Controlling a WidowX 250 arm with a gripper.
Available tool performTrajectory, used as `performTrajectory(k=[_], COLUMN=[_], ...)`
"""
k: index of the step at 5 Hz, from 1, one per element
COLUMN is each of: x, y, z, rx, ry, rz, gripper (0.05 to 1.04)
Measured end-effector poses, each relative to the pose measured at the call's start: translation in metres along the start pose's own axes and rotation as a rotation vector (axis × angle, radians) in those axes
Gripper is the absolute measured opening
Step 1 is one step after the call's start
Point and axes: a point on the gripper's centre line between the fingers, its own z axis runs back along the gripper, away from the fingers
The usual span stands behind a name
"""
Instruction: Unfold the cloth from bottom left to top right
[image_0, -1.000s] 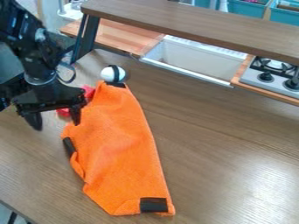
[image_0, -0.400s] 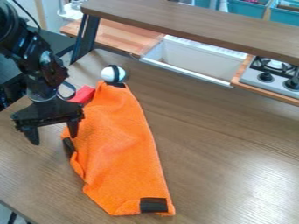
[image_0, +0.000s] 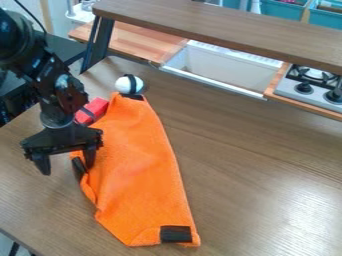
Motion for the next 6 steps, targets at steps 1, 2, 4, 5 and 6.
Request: performTrajectory(k=[1, 2, 4, 5, 6], x=[-0.005, -0.006, -0.008, -0.002, 0.009], y=[-0.004, -0.008, -0.010, -0.014, -0.020], z=[-0.007, -0.011, -0.005, 0.013, 0.030], rx=[0.014, 0.019, 0.008, -0.036, -0.082], ry=[0.001, -0.006, 0.025, 0.041, 0.056], rz=[-0.003, -0.003, 0.002, 0.029, 0.054], gripper=[0.950, 0.660, 0.165, 0.062, 0.049])
